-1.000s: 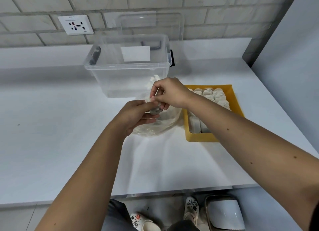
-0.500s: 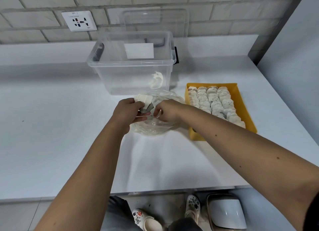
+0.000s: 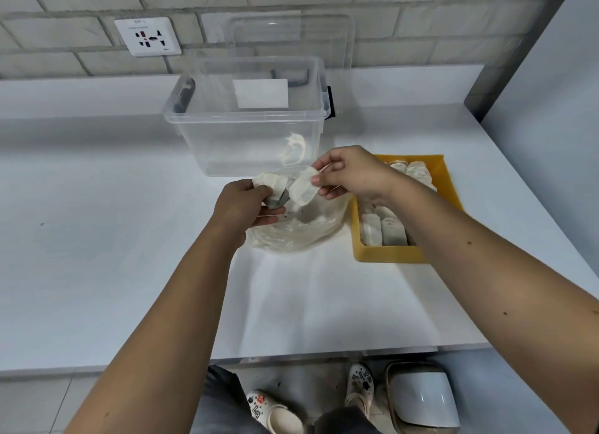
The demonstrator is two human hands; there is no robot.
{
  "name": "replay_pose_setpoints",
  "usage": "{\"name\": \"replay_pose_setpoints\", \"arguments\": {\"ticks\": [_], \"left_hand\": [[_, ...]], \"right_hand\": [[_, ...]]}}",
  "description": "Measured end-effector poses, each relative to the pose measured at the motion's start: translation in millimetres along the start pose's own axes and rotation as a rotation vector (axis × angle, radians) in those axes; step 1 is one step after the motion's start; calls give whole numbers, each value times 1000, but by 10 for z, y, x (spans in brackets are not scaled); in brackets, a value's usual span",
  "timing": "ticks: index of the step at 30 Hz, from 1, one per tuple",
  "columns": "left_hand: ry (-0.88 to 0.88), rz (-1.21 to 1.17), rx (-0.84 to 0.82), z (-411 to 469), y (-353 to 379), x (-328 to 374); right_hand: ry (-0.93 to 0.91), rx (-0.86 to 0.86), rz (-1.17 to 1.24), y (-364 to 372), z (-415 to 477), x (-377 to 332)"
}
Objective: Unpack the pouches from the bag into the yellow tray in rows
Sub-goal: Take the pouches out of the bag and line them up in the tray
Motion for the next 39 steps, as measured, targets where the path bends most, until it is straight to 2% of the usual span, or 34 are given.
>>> {"name": "replay_pose_setpoints", "arguments": {"ticks": [4,9,11,14,18,22,24,27,33,35,37,39], "left_hand": [[-3,9,-41,-44,100,-3],[-13,-146,-45,-74,160,-14],[-28,-217,-50,-83,205,-18],[17,-157,-20,-92,219,-23],[116,-99,117,-77,54,49],[156,-120,173,-27,-134,146],[136,-108,170,1,-171,132],[102,-102,149,35,-170,67],[89,-113,131,71,-196,45],[87,-106,126,80,-213,41],[80,-95,115,83,-220,30],[77,-89,110,78,-228,29]], "right_hand": [[-19,-5,120,39,-55,-112],[41,133,384,186,-20,-166],[70,170,378,272,-4,-143],[73,201,289,348,27,-107],[53,120,259,423,64,-87],[133,34,66,626,210,98],[137,-46,-131,792,290,172],[45,-93,-471,962,302,125],[24,-207,-474,1085,316,40],[18,-248,-546,1123,332,12],[9,-230,-664,1151,339,-15],[9,-176,-666,1165,330,-26]]}}
Point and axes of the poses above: each hand's wrist, its own z-axis towards the middle knuckle, its own y-axis out of the palm, x = y × z, the point moved 4 cm from there along z, towards the middle knuckle, and after that the axes turned 13 degrees about -z, right-handed, at the moved point
